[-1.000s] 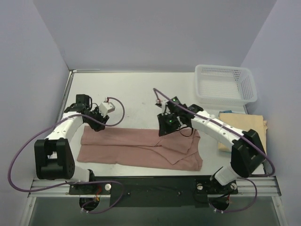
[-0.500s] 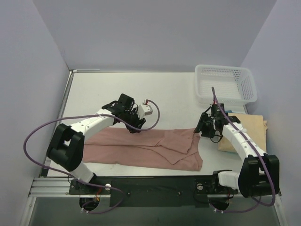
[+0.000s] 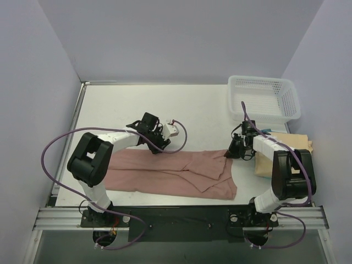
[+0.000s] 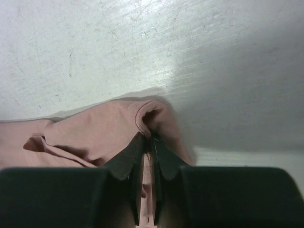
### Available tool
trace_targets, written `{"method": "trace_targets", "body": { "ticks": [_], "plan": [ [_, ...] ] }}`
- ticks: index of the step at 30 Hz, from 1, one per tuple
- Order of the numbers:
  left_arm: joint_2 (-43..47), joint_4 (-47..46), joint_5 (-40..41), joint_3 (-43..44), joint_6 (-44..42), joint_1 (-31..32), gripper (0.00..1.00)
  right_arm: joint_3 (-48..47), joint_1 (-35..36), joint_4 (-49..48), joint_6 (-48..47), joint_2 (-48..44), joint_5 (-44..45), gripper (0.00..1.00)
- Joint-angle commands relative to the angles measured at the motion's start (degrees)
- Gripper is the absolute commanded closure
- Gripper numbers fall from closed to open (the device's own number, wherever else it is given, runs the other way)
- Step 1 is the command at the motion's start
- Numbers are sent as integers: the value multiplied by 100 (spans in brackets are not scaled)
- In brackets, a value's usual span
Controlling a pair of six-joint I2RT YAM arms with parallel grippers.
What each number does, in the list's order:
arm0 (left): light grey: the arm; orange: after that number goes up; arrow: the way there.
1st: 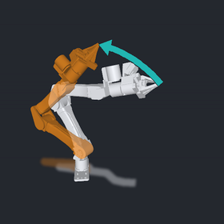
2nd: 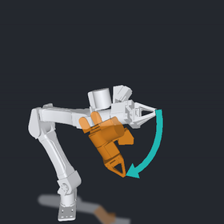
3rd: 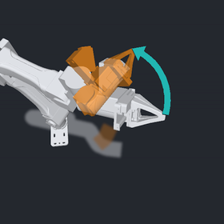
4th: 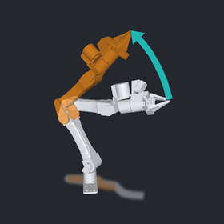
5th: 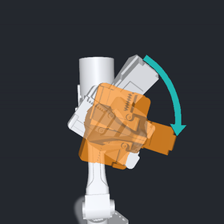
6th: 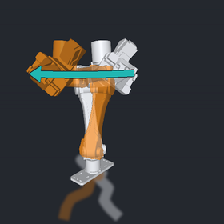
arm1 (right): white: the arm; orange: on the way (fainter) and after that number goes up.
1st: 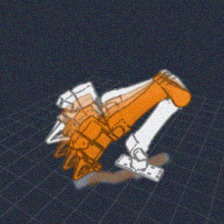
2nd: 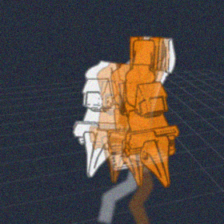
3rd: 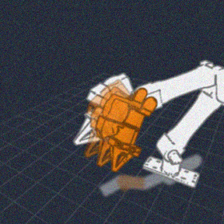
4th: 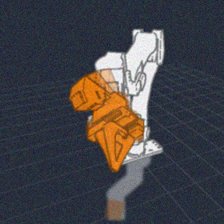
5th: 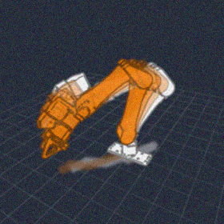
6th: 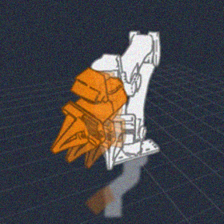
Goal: Fold and stack the t-shirts
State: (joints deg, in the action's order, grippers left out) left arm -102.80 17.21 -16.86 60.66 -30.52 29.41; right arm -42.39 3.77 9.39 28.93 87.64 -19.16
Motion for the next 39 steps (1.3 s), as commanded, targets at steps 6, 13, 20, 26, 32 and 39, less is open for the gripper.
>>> {"method": "trace_targets", "body": {
  "ticks": [6, 13, 20, 26, 32, 39],
  "plan": [
    [-64, -420, 68, -538, -261, 3, 100, -24, -69, 668, 113, -290, 517, 100],
    [-108, -464, 412, -564, -217, -41, 100, 170, -298, 635, -150, -388, 519, 100],
    [-56, -210, 289, -302, -191, -23, 94, -260, -272, 712, -300, -158, 455, 75],
    [111, 229, 719, 384, -200, -93, 63, -717, -96, 1591, -432, -983, 1431, 64],
    [734, 660, 579, 719, -173, -400, 53, -779, 984, 2093, -187, -1451, 2022, 80],
    [1394, 907, 413, 210, 2, -1814, 100, -823, 1328, 1601, -124, -373, 1898, 100]
  ]
}}
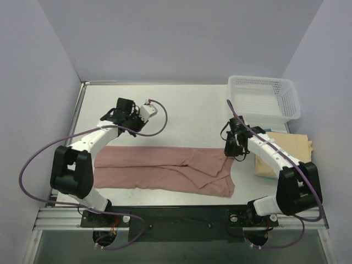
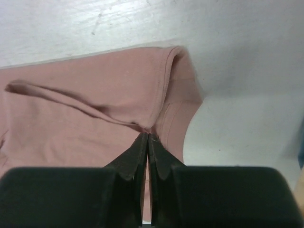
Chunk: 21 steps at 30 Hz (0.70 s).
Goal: Fold and stack the t-shirts
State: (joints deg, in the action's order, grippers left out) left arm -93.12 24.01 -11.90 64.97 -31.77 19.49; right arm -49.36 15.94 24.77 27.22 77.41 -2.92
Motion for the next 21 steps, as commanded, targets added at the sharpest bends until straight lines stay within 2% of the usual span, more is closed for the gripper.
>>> {"method": "trace_targets", "body": {
  "ticks": [1, 5, 6, 11, 15, 16, 17, 18, 19, 20, 21],
  "plan": [
    [522, 227, -137, -439, 101, -1154, 100, -309, 137, 80, -67, 844, 431, 100],
    [751, 262, -67, -941, -136, -1921, 100, -1064, 198, 500, -647, 1978, 493, 100],
    [804, 288, -84, -986, -119, -2331, 100, -1206, 207, 624, -900, 2415, 520, 100],
    [1076, 700, -155, -1109, -206, -3029, 100, -2945, 260, 1774, -1509, 3885, 695, 100],
    [1173, 1183, -84, -1223, -671, -3056, 100, -4921, 479, 2398, -1720, 5167, 548, 100],
    [1182, 1246, -67, -1258, -742, -3056, 100, -5795, 541, 2540, -1773, 5423, 503, 100],
    [1208, 1307, 46, -1276, -769, -3047, 100, -6221, 559, 2880, -1808, 5930, 459, 100],
    [1217, 1317, 108, -1302, -804, -3056, 100, -7218, 585, 3040, -1887, 6170, 433, 100],
    [1235, 1325, 170, -1294, -865, -3047, 100, -7663, 585, 3329, -1940, 6677, 345, 100],
    [1244, 1326, 162, -1242, -883, -3056, 100, -8511, 585, 3515, -2175, 6874, 49, 100],
    [1252, 1317, 92, -1189, -875, -3056, 100, -8815, 577, 3551, -2247, 7189, -215, 100]
  ]
}}
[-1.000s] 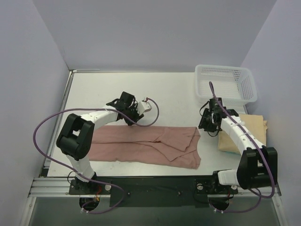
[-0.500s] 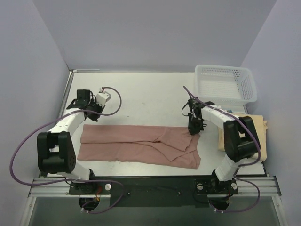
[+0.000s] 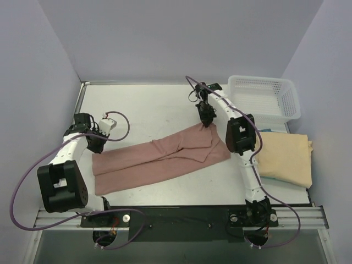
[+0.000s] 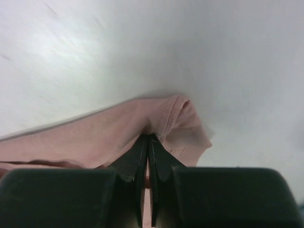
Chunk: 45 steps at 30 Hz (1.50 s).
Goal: Fold and stack the t-shirts
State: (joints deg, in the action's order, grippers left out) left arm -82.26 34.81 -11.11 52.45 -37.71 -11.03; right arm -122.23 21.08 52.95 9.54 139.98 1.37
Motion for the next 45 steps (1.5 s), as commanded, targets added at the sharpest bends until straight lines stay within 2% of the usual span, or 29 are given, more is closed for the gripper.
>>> {"method": "trace_targets", "body": {
  "ticks": [1, 4, 9, 14, 17, 22, 25, 28, 31, 36, 40, 44, 45],
  "plan": [
    [131, 246, -39, 221, -263, 13, 100, -1932, 37, 743, -523, 987, -733, 100],
    [-132, 298, -146, 398, -166, 21, 100, -1674, -34, 393, -576, 542, -823, 100],
    [-326, 185, 39, 39, -219, 21, 100, 99, -104, -547, -787, -962, -1031, 92],
    [-168, -79, 364, -629, -543, 31, 100, 1979, -52, -1084, -411, -2481, -1147, 87],
    [-28, -133, 724, -1103, -815, 22, 100, 3018, -34, -1383, -59, -3264, -1191, 100],
    [543, 342, 813, -1456, -1097, 13, 100, 4741, -69, -1489, 346, -3583, -700, 100],
    [685, 825, 865, -1518, -1325, 13, 100, 5086, -69, -1524, 303, -3417, -392, 100],
    [764, 1508, 516, -1378, -1572, 4, 100, 4903, -60, -1516, 128, -3153, -155, 100],
    [808, 1924, 163, -940, -1494, 4, 98, 4316, -69, -1411, -66, -2750, 39, 100],
    [808, 2407, -241, 19, -1335, 4, 66, 3515, -87, -1069, -163, -1960, 153, 100],
    [747, 2627, -785, 424, -1370, 48, 57, 1988, -192, -620, -128, -932, 110, 100],
    [606, 2488, -1261, 530, -1161, 241, 56, -951, -367, -22, 284, 429, -345, 100],
    [588, 2374, -1270, 530, -1072, 294, 56, -1299, -411, 31, 372, 607, -530, 100]
  ]
}}
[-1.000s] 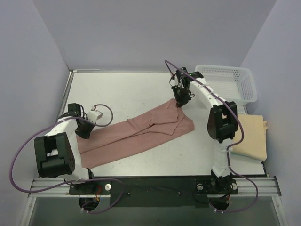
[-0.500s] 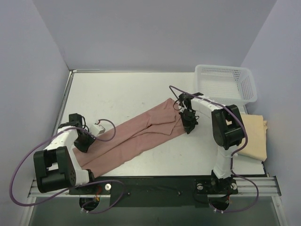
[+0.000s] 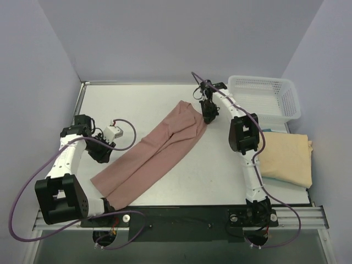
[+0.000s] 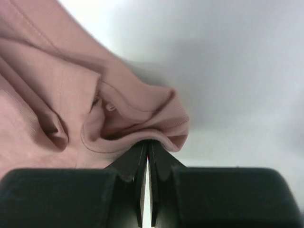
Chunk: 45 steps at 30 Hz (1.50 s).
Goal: Fold and stack the t-shirts
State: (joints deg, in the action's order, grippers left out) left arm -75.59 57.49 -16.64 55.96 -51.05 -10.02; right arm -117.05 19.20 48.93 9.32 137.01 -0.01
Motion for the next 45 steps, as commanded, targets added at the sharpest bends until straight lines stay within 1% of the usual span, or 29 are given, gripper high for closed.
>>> {"method": "trace_targets", "body": {
  "ticks": [1, 3, 4, 5, 6, 8, 11, 12, 14, 15, 16, 17, 20, 26, 29, 30, 32, 33, 34, 35, 36, 37, 38, 40, 41, 42, 43, 44, 45],
  "plan": [
    [-157, 26, -717, 178, 436, 254, 56, -2421, -328, 407, 665, 1246, -516, 100],
    [-245, -220, -665, 160, 709, 360, 56, -2795, -521, 162, 1086, 1485, -763, 100],
    [-306, -378, -630, 143, 858, 369, 56, -2753, -566, -187, 1185, 1469, -929, 100],
    [-333, -432, -612, 134, 903, 395, 56, -2465, -654, -469, 1282, 1321, -991, 100],
    [-377, -519, -577, 143, 991, 404, 56, -2306, -681, -916, 1265, 1189, -1123, 100],
    [-447, -625, -472, 134, 1052, 413, 56, -2120, -690, -1252, 1073, 899, -1368, 100],
    [-518, -696, -270, -6, 1079, 396, 56, -1919, -655, -1350, 905, 355, -1747, 98],
    [-544, -739, -173, -76, 1044, 387, 56, -1770, -637, -1420, 905, 213, -1739, 91],
    [-536, -818, 2, -313, 870, 387, 56, -1155, -593, -1561, 966, -209, -1590, 82],
    [-518, -862, 55, -506, 834, 387, 55, -787, -593, -1605, 1105, -401, -1503, 80],
    [-518, -950, 204, -586, 746, 387, 55, -645, -593, -1658, 1168, -481, -1458, 75],
    [-509, -968, 249, -752, 702, 387, 55, -452, -593, -1658, 1273, -474, -1371, 72],
    [-457, -995, 442, -990, 526, 404, 53, -380, -593, -1544, 1502, -298, -1274, 62],
    [-298, -951, 575, -1386, 359, 457, 53, -405, -602, -1412, 1862, 88, -834, 55],
    [-246, -802, 391, -1474, 367, 562, 57, -599, -637, -1386, 1985, 387, -947, 55],
    [-219, -766, 329, -1492, 402, 641, 58, -747, -663, -1395, 2081, 562, -1026, 55],
    [-140, -679, 92, -1553, 429, 825, 58, -949, -689, -1395, 2248, 764, -1229, 59],
    [-96, -652, 4, -1623, 464, 896, 58, -1038, -690, -1395, 2302, 827, -1334, 68],
    [-70, -643, -40, -1685, 481, 1149, 58, -1221, -716, -1395, 2398, 949, -1387, 72],
    [0, -626, -75, -1720, 525, 1221, 58, -1293, -742, -1421, 2460, 994, -1457, 83],
    [35, -599, -93, -1773, 586, 1352, 58, -1433, -795, -1447, 2600, 1073, -1527, 88],
    [184, -590, -154, -1773, 674, 1380, 58, -1460, -856, -1569, 2662, 1091, -1589, 97],
    [290, -564, -225, -1791, 675, 1380, 57, -1478, -900, -1710, 2784, 1108, -1720, 100],
    [737, -415, -479, -1773, 290, 1380, 53, -1461, -971, -2210, 2908, 1108, -1853, 100],
    [1026, -197, -802, -1765, -347, 1380, 50, -1521, -1014, -2543, 2926, 1126, -1879, 100],
    [1194, -82, -1005, -1747, -754, 1389, 46, -1600, -1041, -2659, 2944, 1204, -1923, 100],
    [1492, 111, -1295, -1738, -1323, 1389, 37, -1784, -1085, -2860, 2952, 1310, -1941, 100],
    [1625, 156, -1463, -1755, -1625, 1389, 32, -1916, -1111, -3028, 2961, 1398, -2011, 100],
    [1888, 252, -1708, -1782, -2193, 1406, 30, -2083, -1172, -3134, 3014, 1555, -2116, 100]
  ]
}}
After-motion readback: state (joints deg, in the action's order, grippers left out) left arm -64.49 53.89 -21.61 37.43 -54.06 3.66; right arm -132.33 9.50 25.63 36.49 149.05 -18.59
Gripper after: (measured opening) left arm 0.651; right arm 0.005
